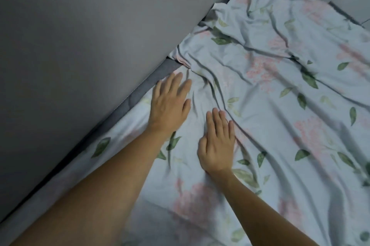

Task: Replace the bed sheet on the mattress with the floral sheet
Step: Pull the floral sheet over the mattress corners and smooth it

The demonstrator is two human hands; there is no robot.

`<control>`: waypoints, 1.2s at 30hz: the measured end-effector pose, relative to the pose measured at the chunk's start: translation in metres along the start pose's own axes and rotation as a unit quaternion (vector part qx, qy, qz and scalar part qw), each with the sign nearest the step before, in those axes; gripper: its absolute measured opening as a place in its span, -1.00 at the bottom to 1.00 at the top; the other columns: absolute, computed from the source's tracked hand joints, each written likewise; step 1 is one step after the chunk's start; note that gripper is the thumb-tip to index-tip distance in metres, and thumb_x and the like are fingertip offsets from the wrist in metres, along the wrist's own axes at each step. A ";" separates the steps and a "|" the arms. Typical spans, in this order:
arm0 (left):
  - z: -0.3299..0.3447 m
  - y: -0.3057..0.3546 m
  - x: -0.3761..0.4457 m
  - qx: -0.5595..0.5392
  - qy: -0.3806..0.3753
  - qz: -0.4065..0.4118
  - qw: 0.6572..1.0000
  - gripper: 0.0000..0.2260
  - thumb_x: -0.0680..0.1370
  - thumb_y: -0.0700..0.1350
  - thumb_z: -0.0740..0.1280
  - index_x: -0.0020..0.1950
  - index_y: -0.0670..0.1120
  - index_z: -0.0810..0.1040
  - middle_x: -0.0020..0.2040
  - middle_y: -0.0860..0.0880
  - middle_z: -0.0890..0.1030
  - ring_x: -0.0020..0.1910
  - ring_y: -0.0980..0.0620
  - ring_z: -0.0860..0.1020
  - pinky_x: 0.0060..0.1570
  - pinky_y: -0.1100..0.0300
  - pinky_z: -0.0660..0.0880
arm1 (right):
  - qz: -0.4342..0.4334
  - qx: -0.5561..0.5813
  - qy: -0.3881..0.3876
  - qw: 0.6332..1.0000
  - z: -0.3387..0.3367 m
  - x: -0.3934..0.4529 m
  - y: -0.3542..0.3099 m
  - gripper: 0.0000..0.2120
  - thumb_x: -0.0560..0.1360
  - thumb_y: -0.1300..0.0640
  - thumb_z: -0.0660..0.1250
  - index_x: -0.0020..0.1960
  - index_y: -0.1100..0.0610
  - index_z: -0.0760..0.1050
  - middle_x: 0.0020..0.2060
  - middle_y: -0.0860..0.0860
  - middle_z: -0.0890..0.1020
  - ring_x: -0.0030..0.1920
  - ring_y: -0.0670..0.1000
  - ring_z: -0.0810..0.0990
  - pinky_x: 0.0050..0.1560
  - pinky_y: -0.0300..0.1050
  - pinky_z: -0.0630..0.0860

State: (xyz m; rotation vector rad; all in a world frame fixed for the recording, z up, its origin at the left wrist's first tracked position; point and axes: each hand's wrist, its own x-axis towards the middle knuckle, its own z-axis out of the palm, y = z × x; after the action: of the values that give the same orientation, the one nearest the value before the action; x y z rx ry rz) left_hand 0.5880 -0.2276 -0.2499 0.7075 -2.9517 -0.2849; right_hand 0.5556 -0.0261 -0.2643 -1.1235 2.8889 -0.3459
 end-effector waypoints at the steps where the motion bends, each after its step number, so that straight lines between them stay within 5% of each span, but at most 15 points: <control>1: -0.002 -0.009 -0.024 -0.002 -0.013 -0.007 1.000 -0.47 0.66 0.13 0.15 0.62 0.03 0.28 0.65 -0.08 0.23 0.63 -0.11 0.16 0.57 -0.15 0.12 | 0.004 -0.008 -0.001 1.000 0.000 0.001 -0.001 -0.31 0.53 0.11 0.15 0.65 0.16 0.17 0.65 0.07 0.16 0.67 0.07 0.02 0.60 0.27 0.07; 5: -0.011 -0.060 -0.103 0.011 -0.045 0.022 0.999 -0.39 0.66 0.21 0.10 0.67 0.00 0.18 0.70 -0.05 0.08 0.68 -0.06 0.02 0.61 -0.12 0.05 | 0.015 -0.039 -0.014 0.999 -0.001 0.004 -0.003 -0.30 0.50 0.10 0.18 0.64 0.15 0.20 0.64 0.08 0.20 0.66 0.07 0.05 0.60 0.26 0.07; 13: 0.000 -0.070 -0.107 0.016 -0.050 0.034 0.998 -0.34 0.65 0.21 0.08 0.70 -0.03 0.07 0.71 -0.09 -0.03 0.69 -0.07 -0.08 0.61 -0.12 0.05 | 0.003 -0.044 0.006 0.999 0.012 0.005 0.002 -0.31 0.50 0.11 0.13 0.64 0.16 0.21 0.64 0.07 0.21 0.66 0.04 0.06 0.63 0.20 0.01; 30: -0.021 -0.084 -0.147 0.032 -0.009 -0.065 0.997 -0.33 0.59 0.21 0.08 0.55 -0.20 0.35 0.51 -0.18 0.41 0.52 -0.17 0.34 0.47 -0.06 0.28 | -0.051 0.032 0.011 0.998 -0.003 -0.027 -0.042 -0.50 0.68 0.02 0.11 0.56 0.18 0.36 0.49 0.10 0.46 0.47 0.11 0.39 0.53 0.05 0.25; 36: -0.044 -0.116 -0.211 0.060 -0.040 -0.119 0.990 -0.33 0.58 0.20 0.10 0.55 -0.22 0.33 0.50 -0.19 0.42 0.46 -0.16 0.39 0.39 -0.05 0.35 | -0.171 0.052 -0.007 0.984 -0.011 -0.051 -0.103 -0.54 0.57 0.09 0.26 0.45 0.15 0.47 0.28 0.07 0.55 0.17 0.15 0.49 0.15 0.10 0.45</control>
State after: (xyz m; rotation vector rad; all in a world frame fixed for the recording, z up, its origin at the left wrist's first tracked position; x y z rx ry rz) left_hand 0.8324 -0.2398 -0.2401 1.0915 -2.9799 -0.1561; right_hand 0.6606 -0.0636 -0.2342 -1.5952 2.6213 -0.4883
